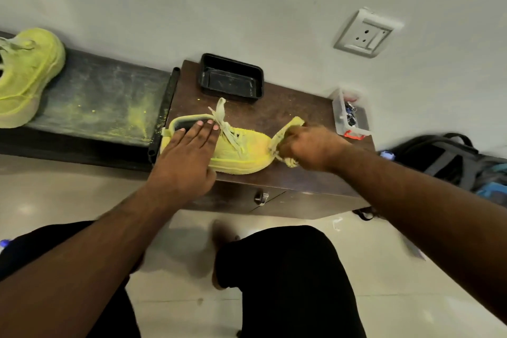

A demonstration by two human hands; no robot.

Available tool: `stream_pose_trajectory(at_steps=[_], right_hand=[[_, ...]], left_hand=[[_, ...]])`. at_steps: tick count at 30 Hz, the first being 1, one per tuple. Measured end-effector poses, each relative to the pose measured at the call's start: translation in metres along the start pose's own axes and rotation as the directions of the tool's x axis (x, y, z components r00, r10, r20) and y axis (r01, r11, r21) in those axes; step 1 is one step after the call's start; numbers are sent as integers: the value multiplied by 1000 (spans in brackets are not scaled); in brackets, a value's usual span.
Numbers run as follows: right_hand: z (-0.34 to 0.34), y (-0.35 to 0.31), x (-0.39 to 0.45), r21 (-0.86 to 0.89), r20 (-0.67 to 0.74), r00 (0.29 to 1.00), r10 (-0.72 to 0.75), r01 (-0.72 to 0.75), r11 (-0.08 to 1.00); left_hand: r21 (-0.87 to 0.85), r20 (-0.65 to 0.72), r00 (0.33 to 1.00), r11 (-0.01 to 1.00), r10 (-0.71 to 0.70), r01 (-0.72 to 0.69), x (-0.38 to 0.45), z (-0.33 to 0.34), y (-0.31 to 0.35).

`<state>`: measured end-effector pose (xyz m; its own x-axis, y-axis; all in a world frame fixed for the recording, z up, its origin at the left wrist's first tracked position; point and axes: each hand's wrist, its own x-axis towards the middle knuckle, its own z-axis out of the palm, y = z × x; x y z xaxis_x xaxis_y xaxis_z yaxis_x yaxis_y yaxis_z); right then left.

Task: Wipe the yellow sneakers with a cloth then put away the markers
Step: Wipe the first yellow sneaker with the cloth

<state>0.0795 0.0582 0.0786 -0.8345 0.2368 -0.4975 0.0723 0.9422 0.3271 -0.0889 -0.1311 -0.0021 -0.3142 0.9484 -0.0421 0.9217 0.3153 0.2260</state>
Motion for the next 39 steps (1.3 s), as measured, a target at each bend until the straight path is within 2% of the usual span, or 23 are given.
stream_pose_trajectory(at_steps=[1, 3, 5, 8, 10, 12, 14, 15, 17, 19, 21, 23, 25, 29, 32, 35, 37, 39], right_hand=[[-2, 2, -1, -66, -59, 997, 54, -58, 996], [-1, -1, 0, -56, -178, 976, 128, -140, 988], [4, -15, 4, 12, -226, 970, 96, -95, 995], [18, -41, 14, 20, -183, 983, -24, 28, 999], [27, -48, 19, 34, -170, 985, -39, 46, 998], [30, -48, 20, 187, -162, 987, 15, 16, 982], [26, -43, 22, 418, -104, 991, 89, -38, 908], [21, -39, 25, 462, -70, 994, 89, -47, 886], [6, -31, 33, 357, -12, 999, 33, -27, 934], [-17, -19, 41, 132, 134, 988, -71, 53, 990], [-41, -6, 45, -26, 310, 943, -117, 132, 991], [-54, 10, 43, -154, 366, 925, -103, 169, 974], [-54, 25, 39, -191, 278, 955, -104, 162, 968], [-27, 16, 36, 80, 2, 992, -127, 127, 989], [-5, -6, 36, 160, -152, 985, -79, 104, 982], [16, -20, 34, 247, -145, 989, -12, 48, 968], [25, -23, 30, 312, -101, 995, 25, 8, 950], [20, -21, 26, 297, -32, 999, 1, 8, 955]], left_hand=[[-2, 3, 1000, 1000, 4, -4, 1, 0, -1], [1, 5, 1000, 1000, 3, -3, 2, -1, 0], [3, 10, 1000, 1000, 1, -1, 2, -1, 1], [17, 10, 1000, 1000, -1, 1, 0, -1, 0], [31, 0, 1000, 1000, 7, -7, 0, 0, 0], [32, -1, 1000, 999, 7, -7, 0, 1, 1], [42, 5, 1000, 999, 0, 0, 1, 1, 2], [48, 10, 1000, 999, -5, 5, 1, 1, 2], [56, 12, 1000, 998, -16, 16, 1, 1, 3], [50, -1, 1000, 998, -26, 26, 0, -1, 3], [44, -3, 1000, 999, -29, 29, -2, -2, 4], [44, -7, 1000, 999, -26, 26, -3, -1, 4], [49, -11, 1000, 999, -17, 18, -2, 0, 3], [39, -20, 1000, 999, -16, 16, -1, -1, 3], [40, -21, 1000, 999, -18, 19, -1, 0, 4], [69, -29, 999, 997, -32, 34, -2, 2, 6], [88, -28, 998, 995, -53, 56, -2, 3, 8], [92, -26, 997, 993, -68, 70, 0, 3, 10]])
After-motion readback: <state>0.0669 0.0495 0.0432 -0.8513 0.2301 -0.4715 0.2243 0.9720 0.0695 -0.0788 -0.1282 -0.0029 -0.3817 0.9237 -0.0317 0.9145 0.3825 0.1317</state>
